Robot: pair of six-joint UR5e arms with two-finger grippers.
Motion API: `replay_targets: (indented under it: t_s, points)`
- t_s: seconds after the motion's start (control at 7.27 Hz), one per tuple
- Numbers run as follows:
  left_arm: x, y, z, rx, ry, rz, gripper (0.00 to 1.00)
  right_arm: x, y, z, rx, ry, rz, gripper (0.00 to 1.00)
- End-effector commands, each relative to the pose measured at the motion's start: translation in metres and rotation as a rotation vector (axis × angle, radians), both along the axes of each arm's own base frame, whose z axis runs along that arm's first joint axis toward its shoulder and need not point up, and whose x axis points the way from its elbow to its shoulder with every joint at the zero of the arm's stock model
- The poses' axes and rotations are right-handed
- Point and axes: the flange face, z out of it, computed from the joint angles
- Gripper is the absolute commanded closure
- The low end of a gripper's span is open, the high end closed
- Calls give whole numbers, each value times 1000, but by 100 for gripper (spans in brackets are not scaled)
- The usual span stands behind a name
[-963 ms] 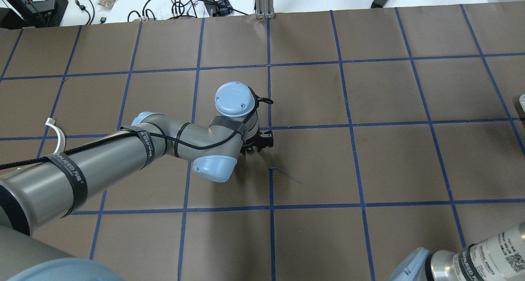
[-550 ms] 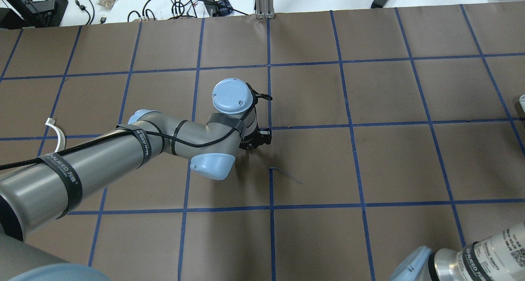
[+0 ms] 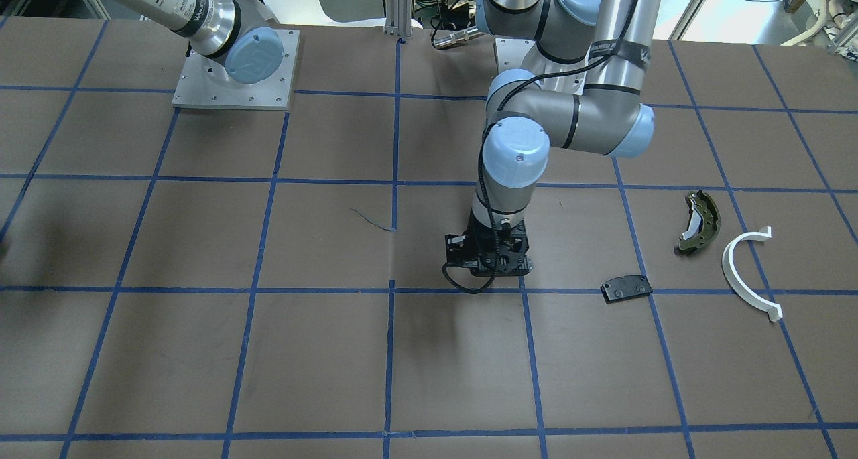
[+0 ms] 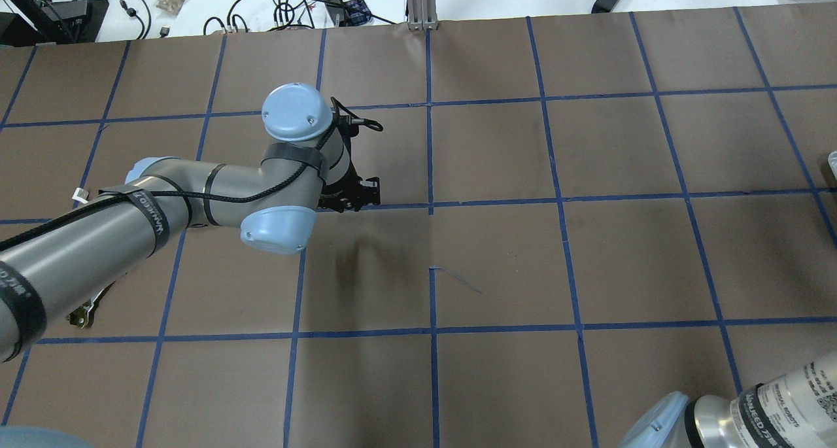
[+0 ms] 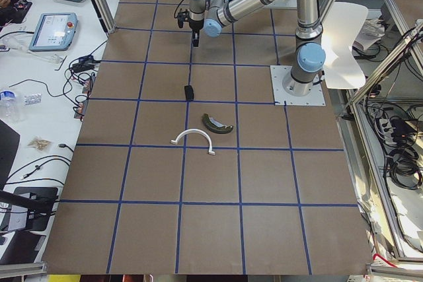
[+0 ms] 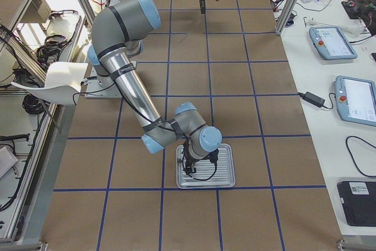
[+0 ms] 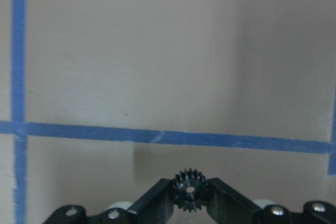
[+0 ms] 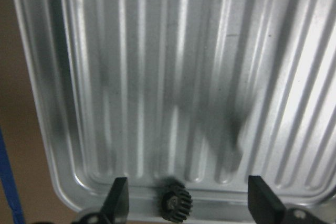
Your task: Place bearing gear from tray to pile
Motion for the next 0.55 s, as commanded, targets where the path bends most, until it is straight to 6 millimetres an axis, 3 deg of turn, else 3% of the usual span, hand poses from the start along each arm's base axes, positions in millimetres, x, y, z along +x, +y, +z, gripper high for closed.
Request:
replay_targets:
  t_s: [0.0, 0.28, 0.41]
  points:
    - [81, 5, 27, 120, -8, -78, 100, 0, 1, -2, 5, 0, -2, 35]
    - [157, 24, 21, 198, -66, -152, 100, 0, 2, -3, 7, -1, -6, 57]
    - [203, 33, 23, 200, -62, -177, 100, 1, 2, -3, 10, -2, -9, 60]
